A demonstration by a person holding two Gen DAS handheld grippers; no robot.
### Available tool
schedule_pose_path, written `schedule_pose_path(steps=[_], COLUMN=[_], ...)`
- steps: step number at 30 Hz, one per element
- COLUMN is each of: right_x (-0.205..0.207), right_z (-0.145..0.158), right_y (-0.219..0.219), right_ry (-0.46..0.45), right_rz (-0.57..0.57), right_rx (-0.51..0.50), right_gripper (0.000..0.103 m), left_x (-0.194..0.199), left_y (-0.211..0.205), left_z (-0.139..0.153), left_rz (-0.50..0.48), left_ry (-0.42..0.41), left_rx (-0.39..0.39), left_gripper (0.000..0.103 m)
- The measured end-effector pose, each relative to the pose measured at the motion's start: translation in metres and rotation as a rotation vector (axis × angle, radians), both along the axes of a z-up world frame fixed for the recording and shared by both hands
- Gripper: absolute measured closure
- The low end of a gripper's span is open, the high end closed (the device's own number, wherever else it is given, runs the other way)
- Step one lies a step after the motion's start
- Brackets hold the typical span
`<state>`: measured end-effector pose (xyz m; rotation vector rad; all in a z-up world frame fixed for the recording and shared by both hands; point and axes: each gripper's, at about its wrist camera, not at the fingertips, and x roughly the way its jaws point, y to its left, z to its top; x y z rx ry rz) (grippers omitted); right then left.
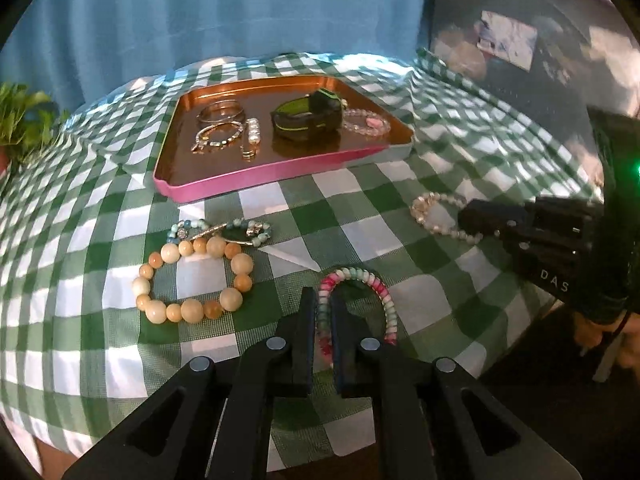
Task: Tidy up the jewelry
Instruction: 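Carry the pink-and-white bracelet to the tray with the left tool while the right tool carries the charm bracelet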
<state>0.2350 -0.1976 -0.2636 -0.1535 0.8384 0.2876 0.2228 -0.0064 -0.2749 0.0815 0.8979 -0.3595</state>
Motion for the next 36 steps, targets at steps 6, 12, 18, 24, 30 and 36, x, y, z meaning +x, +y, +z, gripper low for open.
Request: schedule_pose_path(steps=[6,12,18,24,30,36], right_x=[0.003,-0.017,-0.041,-0.064,-0.079,-0.078], right_z=[0.002,0.036,0.076,0.113,0.151,0.177], right_y=[-0.006,-0.006,0.004,0.011,0.019,0.027], right_ry=[0.047,-0.031,-0.098,-0.162,-0.229,-0.274], right_rz=[-0.002,-0.041,-0.045,-0.021,-0.002,0.014], right_rx=[0.085,0.099,0.112,0.096,0.097,0.107], right_gripper=[0.098,0.098,0.098,0.098,0.098,0.098], left_x=[-0.003,-0.017,-0.034,-0.052,-0.063,-0.060], left_y=[0.000,0.001,0.000,0.009,0.030,0.050], left_z=[0.009,0.048,0.085,0.126,0.165,0.190], left_rz=[0.000,0.045,0.081,0.117,0.133,0.154], left_ry=[0.018,-0.046,-0.109,-0.185,-0.263,-0.310], left_rx=[-0.040,-0.037,-0.042,-0.069,-0.149,-0.214], left_gripper=[0.097,0.097,0.097,0.097,0.097,0.097])
